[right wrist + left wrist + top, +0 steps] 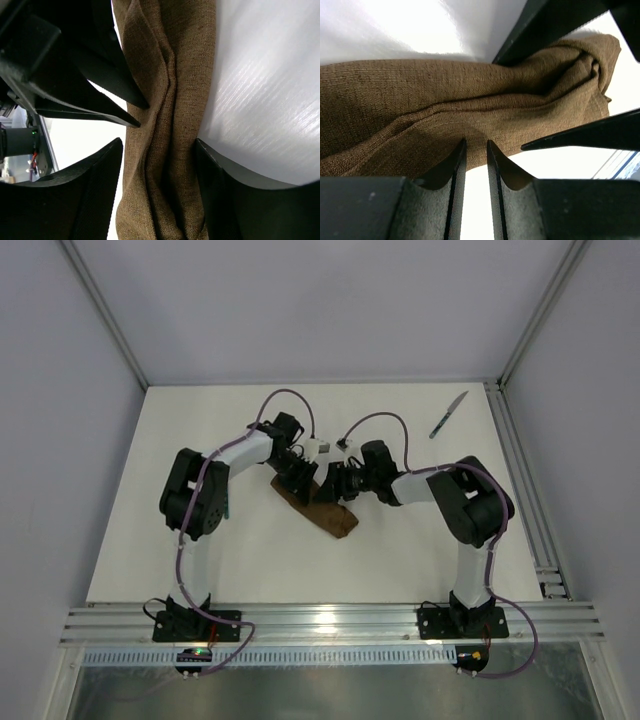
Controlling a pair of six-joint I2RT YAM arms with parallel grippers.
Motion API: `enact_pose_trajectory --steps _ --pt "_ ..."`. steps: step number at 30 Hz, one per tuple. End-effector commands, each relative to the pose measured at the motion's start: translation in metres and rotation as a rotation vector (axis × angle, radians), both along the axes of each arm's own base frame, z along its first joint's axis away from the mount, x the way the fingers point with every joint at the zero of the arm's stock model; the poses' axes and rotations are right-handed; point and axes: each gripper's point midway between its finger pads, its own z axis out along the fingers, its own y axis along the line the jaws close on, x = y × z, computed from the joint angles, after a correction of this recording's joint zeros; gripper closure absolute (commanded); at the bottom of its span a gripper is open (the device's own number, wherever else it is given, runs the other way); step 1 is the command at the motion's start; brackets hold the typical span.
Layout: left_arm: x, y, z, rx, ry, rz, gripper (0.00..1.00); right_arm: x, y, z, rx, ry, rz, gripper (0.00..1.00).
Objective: Fold the napkin into a case and place the utensils inside
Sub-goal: Pick up the smaller rectangle-folded napkin from the center of the board.
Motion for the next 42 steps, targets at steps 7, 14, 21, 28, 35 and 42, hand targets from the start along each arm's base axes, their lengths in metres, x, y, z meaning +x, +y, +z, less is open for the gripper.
enact_pose_trajectory --steps 7,14,21,28,35,42 --pt "0.025 -0.018 0.002 -0.03 -0.08 0.011 0.75 -0.019 -0.016 -0.044 -0.073 0.118 -0.084 0.49" --pt "0.026 -0.023 -0.003 -0.049 -0.056 0.017 0.75 -0.018 -0.019 -0.054 -0.095 0.146 -0.113 0.74" --pt "0.026 -0.026 0.02 -0.078 -0.081 -0.005 0.75 -0.014 -0.023 -0.039 -0.101 0.113 -0.14 0.96" --pt "0.032 -0.005 0.075 -0.128 -0.136 0.024 0.75 0.002 -0.05 -0.013 -0.197 0.034 -0.266 0.96" --pt "0.047 0.04 0.107 -0.118 -0.19 0.116 0.73 0.005 -0.099 0.005 -0.452 -0.087 -0.338 0.96" --pt "0.054 0.074 0.116 -0.087 -0.223 0.18 0.73 0.006 -0.136 0.025 -0.626 -0.158 -0.391 0.96"
